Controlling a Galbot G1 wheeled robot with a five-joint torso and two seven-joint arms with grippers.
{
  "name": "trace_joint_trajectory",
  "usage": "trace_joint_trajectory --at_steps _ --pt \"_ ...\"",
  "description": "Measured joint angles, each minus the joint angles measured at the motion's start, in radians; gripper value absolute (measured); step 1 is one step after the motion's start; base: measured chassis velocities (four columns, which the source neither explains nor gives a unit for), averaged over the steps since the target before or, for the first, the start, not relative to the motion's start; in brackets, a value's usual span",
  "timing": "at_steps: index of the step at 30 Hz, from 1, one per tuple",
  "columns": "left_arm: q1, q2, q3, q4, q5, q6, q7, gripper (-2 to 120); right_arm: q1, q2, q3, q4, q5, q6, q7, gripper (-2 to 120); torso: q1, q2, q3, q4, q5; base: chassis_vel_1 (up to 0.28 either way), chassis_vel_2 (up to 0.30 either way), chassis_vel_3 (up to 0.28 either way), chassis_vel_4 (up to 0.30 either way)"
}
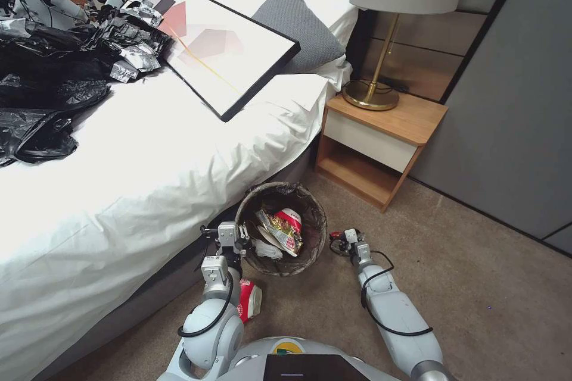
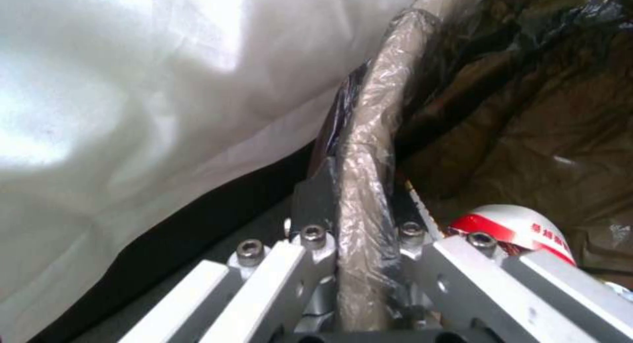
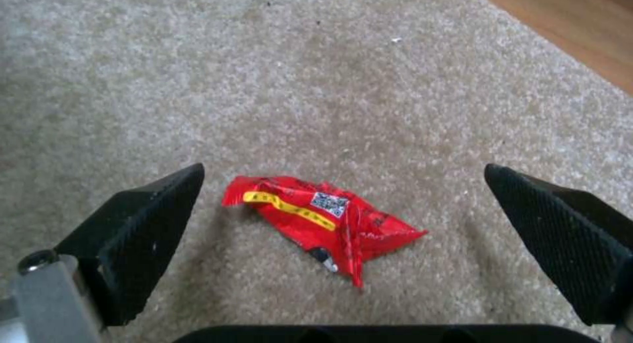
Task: Pick up the trash bin, then pick up the garbage from the floor and place it into the trash bin.
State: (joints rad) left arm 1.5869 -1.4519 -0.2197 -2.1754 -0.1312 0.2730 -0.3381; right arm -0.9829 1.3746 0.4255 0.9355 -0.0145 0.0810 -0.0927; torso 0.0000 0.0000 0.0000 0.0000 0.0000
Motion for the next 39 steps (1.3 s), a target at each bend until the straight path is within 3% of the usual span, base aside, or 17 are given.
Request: trace_joint_trajectory --at_steps 39 --pt "0.000 -0.001 -0.002 -0.002 0.002 -0.001 0.001 3 0.036 0.024 0.002 -0.103 -0.064 0.049 0.003 100 0.000 0.000 0.000 -0.0001 -0.0001 0.000 0.000 0.000 0.000"
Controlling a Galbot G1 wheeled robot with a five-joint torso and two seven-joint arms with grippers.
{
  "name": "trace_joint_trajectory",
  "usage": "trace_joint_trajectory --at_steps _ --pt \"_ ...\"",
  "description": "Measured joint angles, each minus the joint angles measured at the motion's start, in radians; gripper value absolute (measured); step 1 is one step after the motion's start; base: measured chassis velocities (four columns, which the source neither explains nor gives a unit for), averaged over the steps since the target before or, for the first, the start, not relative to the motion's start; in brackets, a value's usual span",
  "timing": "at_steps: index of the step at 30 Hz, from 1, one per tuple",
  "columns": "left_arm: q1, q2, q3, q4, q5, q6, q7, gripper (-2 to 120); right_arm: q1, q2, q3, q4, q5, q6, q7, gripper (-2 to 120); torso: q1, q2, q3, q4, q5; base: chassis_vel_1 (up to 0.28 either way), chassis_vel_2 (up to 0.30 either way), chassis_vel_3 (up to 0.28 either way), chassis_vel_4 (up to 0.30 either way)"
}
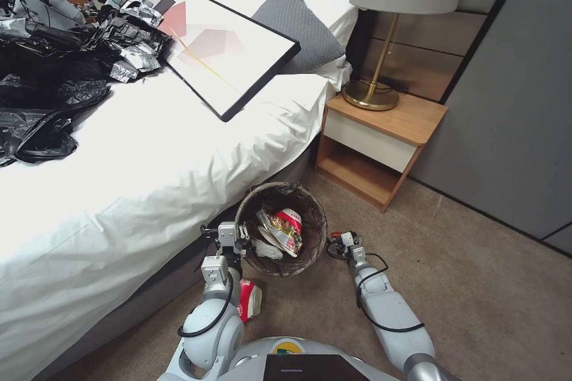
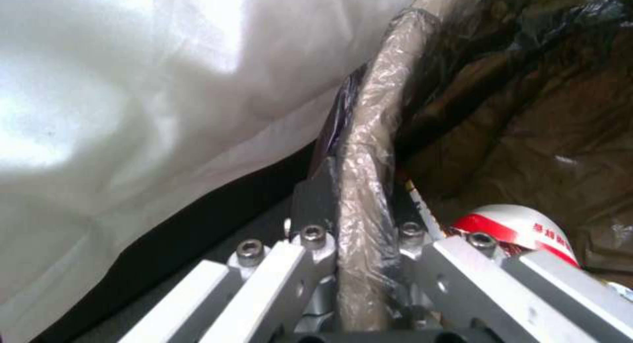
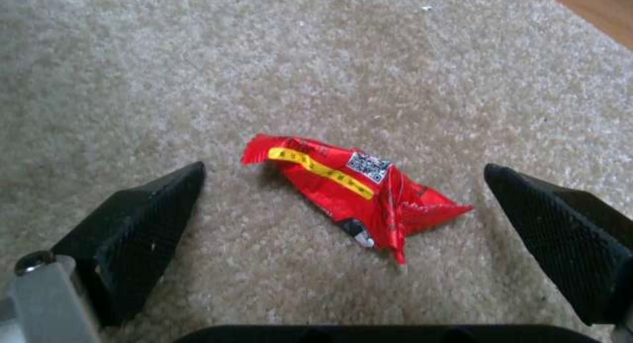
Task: Pick up the trash bin, then pick up the garbage from the floor and place it into the trash bin.
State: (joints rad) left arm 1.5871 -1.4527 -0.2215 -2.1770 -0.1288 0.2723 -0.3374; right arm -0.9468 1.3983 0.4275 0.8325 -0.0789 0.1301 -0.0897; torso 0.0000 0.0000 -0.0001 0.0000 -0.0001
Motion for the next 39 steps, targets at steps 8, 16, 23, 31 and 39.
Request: trace_joint_trajectory --at_steps 8,16,23,31,39 --pt "0.000 0.000 0.000 -0.001 0.000 0.000 0.000 3 0.002 0.000 0.000 -0.006 0.000 0.004 0.000 84 0.000 0.000 0.000 0.0000 0.0000 0.000 0.000 0.000 0.000" --pt "0.000 0.000 -0.001 -0.002 0.000 0.000 0.000 3 0.004 -0.001 0.002 -0.014 -0.001 0.016 -0.001 63 0.000 0.000 0.000 0.0001 0.0001 0.000 0.000 0.000 0.000" --pt "0.000 -0.001 0.000 -0.001 0.000 0.000 0.000 3 0.004 -0.003 0.002 -0.021 -0.005 0.023 -0.002 39 0.000 0.000 0.000 0.0002 0.0002 0.000 0.000 0.000 0.000" --pt "0.000 -0.001 -0.002 -0.002 0.000 0.000 0.000 3 -0.002 0.001 0.004 -0.027 -0.011 0.026 0.000 22 0.000 0.000 0.000 0.0004 0.0004 0.000 0.000 0.000 0.000" --pt "0.000 0.000 -0.001 -0.003 -0.001 -0.001 -0.001 3 -0.018 -0.003 0.017 -0.034 -0.018 0.041 0.005 10 0.000 0.000 0.000 0.0001 0.0002 0.000 0.000 0.000 0.000"
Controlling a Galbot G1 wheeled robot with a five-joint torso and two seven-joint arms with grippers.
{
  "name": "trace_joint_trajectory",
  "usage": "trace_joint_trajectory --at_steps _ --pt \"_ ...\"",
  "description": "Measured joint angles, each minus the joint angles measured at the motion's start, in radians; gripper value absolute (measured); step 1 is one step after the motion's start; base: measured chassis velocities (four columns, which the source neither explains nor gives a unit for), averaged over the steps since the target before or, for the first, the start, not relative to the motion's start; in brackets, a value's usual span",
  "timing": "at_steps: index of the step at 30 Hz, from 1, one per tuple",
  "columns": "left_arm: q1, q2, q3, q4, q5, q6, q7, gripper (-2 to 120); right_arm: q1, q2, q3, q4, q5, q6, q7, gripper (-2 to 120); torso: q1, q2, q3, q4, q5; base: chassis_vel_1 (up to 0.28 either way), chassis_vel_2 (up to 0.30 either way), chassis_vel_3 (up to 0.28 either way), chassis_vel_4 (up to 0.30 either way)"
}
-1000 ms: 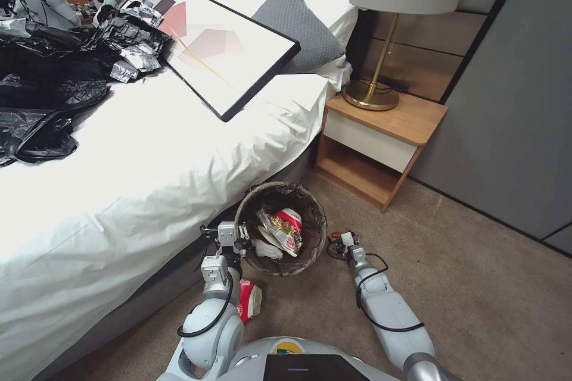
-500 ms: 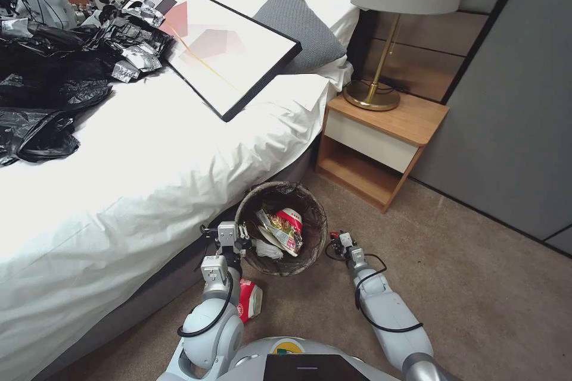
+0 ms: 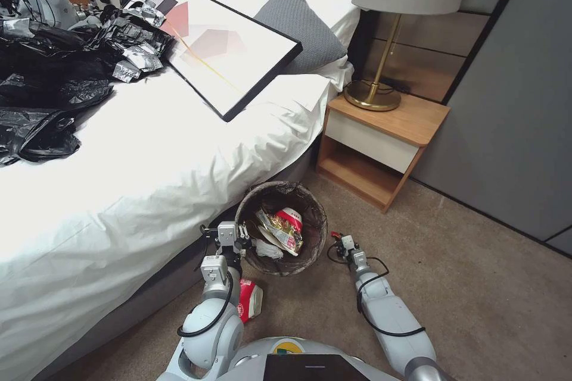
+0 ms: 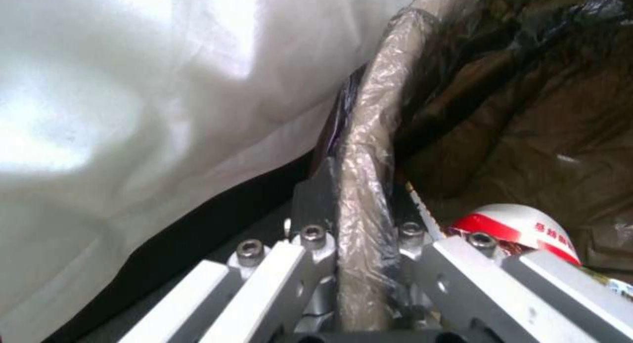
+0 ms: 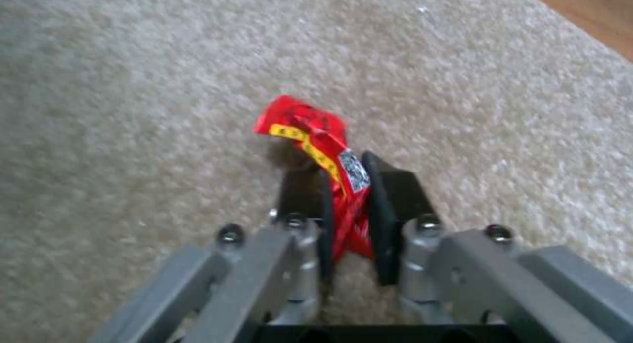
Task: Pick up the trash bin, then pick up the garbage from the floor and place it into the trash bin.
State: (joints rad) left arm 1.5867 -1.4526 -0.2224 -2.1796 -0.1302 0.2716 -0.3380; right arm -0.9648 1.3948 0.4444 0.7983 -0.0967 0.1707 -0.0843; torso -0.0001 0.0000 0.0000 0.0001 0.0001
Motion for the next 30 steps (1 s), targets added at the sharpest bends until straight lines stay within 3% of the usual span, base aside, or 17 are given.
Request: trace_joint_trajectory --at_steps 4,16,25,27,28,30 --pt "-0.001 0.000 0.000 0.000 -0.001 0.000 0.000 3 0.003 -0.005 0.000 0.000 0.001 0.000 0.011 0 0.000 0.000 0.000 -0.0002 0.0000 0.000 0.000 0.000 0.000" --pt "-0.002 0.000 0.000 -0.001 0.000 0.000 0.001 3 0.002 -0.007 0.003 0.013 0.007 0.013 0.016 0 0.000 0.000 0.000 -0.0003 -0.0001 0.000 0.000 0.000 0.000" --pt "-0.004 0.000 -0.001 -0.001 -0.001 0.001 0.001 3 -0.040 -0.011 0.009 0.105 0.027 0.026 0.032 0 0.000 0.000 0.000 -0.0003 -0.0001 0.000 0.000 0.000 0.000" --pt "-0.004 -0.001 0.000 0.004 0.000 0.001 0.001 3 -0.102 -0.016 0.015 0.264 0.069 0.044 0.055 0 0.000 0.000 0.000 0.0002 0.0002 0.000 0.000 0.000 0.000" --pt "-0.004 -0.001 0.000 0.004 0.000 0.001 0.001 3 -0.102 -0.016 0.015 0.264 0.069 0.044 0.055 0 0.000 0.000 0.000 0.0002 0.0002 0.000 0.000 0.000 0.000" --pt "-0.004 -0.002 0.002 0.008 0.000 0.001 0.001 3 -0.156 -0.022 0.019 0.442 0.119 0.061 0.066 0 0.000 0.000 0.000 -0.0002 0.0000 0.000 0.000 0.000 0.000"
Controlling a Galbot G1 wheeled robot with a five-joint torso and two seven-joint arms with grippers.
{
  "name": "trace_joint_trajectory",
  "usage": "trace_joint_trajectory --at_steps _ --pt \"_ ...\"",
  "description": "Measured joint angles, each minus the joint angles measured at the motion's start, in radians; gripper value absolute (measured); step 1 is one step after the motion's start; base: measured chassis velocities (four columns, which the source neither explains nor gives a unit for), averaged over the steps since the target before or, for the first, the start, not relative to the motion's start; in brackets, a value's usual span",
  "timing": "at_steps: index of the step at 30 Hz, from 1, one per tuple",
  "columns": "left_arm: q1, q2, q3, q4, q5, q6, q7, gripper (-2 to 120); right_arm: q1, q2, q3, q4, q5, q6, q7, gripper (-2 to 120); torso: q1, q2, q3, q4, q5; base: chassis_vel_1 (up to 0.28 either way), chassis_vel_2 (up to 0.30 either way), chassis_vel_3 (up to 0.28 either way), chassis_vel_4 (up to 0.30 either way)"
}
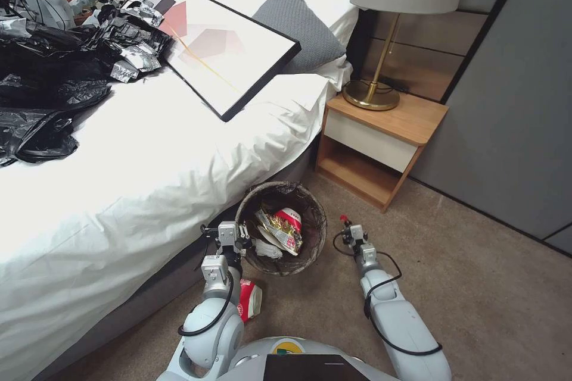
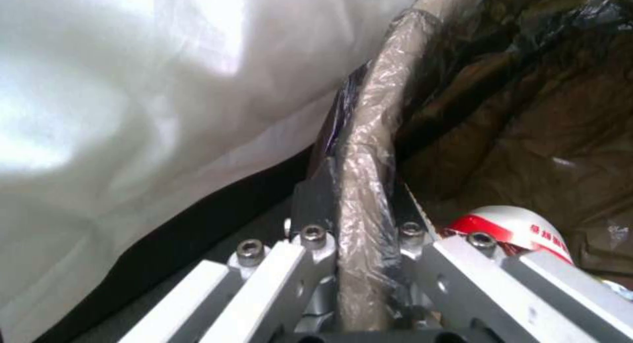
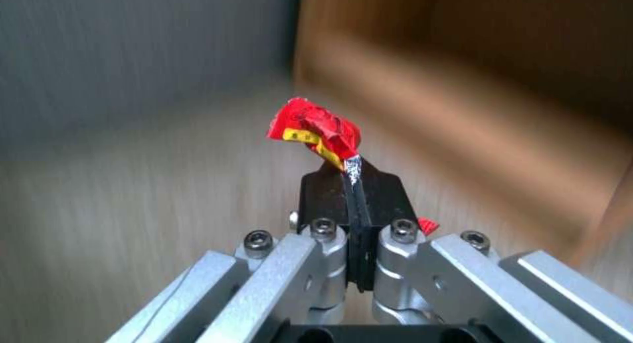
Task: Pick up the trash bin, then pick up the garbage from the floor and place it into the trash bin.
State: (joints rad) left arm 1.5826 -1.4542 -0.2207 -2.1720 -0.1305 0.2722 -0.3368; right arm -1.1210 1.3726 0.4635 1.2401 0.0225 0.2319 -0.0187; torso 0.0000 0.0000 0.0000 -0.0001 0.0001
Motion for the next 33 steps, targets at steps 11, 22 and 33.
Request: trace_joint_trajectory --at_steps 11,22,33 --pt "0.003 0.001 0.005 0.007 0.000 0.007 0.000 3 -0.113 -0.029 -0.014 0.436 0.103 0.102 -0.115 0 0.000 0.000 0.000 0.0000 -0.0002 0.000 0.000 0.000 0.000" --pt "0.003 0.004 0.008 0.009 -0.001 0.014 0.000 3 -0.154 -0.072 -0.163 0.748 0.303 0.143 -0.415 0 0.000 0.000 0.000 0.0001 -0.0003 0.000 0.000 0.000 0.000" --pt "0.002 0.003 0.013 0.011 -0.001 0.015 0.000 3 -0.160 -0.086 -0.244 0.754 0.312 0.124 -0.423 0 0.000 0.000 0.000 0.0002 -0.0002 0.000 0.000 0.000 0.000"
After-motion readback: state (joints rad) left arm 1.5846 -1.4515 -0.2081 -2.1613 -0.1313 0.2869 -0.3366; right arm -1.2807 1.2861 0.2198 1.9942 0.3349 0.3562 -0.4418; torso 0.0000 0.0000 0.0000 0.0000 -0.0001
